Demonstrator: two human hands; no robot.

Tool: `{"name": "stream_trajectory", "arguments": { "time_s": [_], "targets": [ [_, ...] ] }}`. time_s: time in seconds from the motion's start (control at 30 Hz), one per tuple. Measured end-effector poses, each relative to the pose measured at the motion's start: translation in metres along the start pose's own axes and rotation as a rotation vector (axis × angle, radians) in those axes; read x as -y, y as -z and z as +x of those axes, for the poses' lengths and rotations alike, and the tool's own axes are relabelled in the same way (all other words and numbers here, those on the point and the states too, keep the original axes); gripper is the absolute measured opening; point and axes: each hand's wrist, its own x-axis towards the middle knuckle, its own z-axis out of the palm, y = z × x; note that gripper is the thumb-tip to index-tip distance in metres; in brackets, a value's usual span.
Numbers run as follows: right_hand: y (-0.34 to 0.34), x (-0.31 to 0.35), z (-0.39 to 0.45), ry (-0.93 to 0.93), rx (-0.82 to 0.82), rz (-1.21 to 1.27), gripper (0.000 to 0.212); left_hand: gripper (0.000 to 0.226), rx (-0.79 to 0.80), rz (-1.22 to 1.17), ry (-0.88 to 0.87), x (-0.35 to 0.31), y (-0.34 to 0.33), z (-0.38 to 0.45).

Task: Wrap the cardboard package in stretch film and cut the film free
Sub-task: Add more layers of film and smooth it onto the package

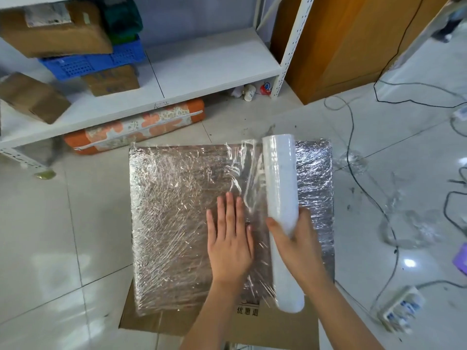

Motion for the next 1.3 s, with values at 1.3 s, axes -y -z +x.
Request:
{"name": "stream_trajectory", "arguments": {
  "time_s": [1.3],
  "targets": [
    [0.014, -0.016, -0.006, -0.008, -0.227, -0.219, 0.050, 0.058, 0.081, 0.015, -0.234, -0.004, -0.020, -0.093]
  ]
}}
